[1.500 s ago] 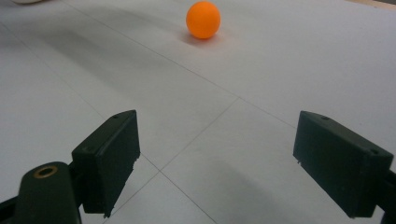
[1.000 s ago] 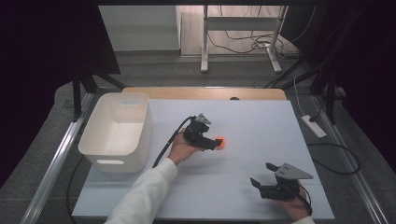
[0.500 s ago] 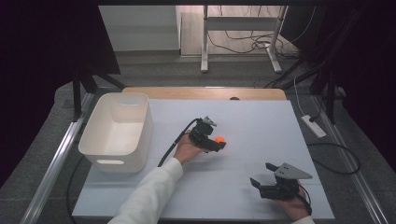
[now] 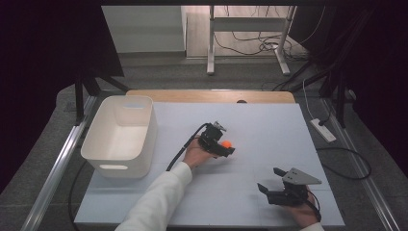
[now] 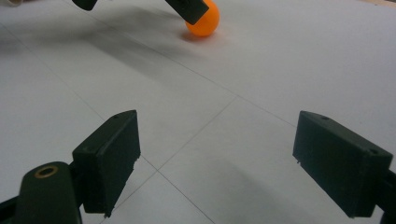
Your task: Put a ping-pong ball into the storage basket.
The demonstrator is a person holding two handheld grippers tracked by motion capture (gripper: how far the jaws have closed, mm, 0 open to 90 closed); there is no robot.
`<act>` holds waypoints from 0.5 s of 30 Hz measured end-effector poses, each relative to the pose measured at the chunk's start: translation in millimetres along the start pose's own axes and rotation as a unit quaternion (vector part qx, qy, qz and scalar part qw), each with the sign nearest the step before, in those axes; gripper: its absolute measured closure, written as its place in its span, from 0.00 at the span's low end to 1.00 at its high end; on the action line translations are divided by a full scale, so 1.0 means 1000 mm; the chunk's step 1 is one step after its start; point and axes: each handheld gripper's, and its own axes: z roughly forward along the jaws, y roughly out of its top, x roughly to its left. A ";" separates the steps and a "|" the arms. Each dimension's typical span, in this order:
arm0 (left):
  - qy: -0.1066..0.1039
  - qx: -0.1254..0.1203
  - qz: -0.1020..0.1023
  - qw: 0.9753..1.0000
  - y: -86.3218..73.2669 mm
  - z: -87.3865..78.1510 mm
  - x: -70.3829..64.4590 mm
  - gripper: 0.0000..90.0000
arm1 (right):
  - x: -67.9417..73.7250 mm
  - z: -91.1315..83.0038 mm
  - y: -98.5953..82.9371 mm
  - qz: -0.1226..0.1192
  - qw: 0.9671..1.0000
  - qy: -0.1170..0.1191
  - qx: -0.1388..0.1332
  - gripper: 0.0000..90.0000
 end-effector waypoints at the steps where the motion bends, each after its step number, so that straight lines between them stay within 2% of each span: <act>1: 0.000 0.001 0.000 1.000 0.000 0.001 0.000 0.20 | 0.000 0.000 0.000 0.000 1.000 0.000 0.000 0.17; 4: 0.000 0.006 -0.002 1.000 0.001 0.003 0.001 0.22 | 0.000 0.000 0.000 0.000 1.000 0.000 0.000 0.17; 11: 0.000 0.016 0.006 1.000 0.002 0.006 0.000 0.33 | 0.000 0.000 0.000 0.002 1.000 -0.002 0.000 0.17; 15: -0.003 0.018 0.002 1.000 0.001 0.007 0.001 0.36 | 0.001 -0.001 0.000 -0.001 1.000 -0.003 0.001 0.17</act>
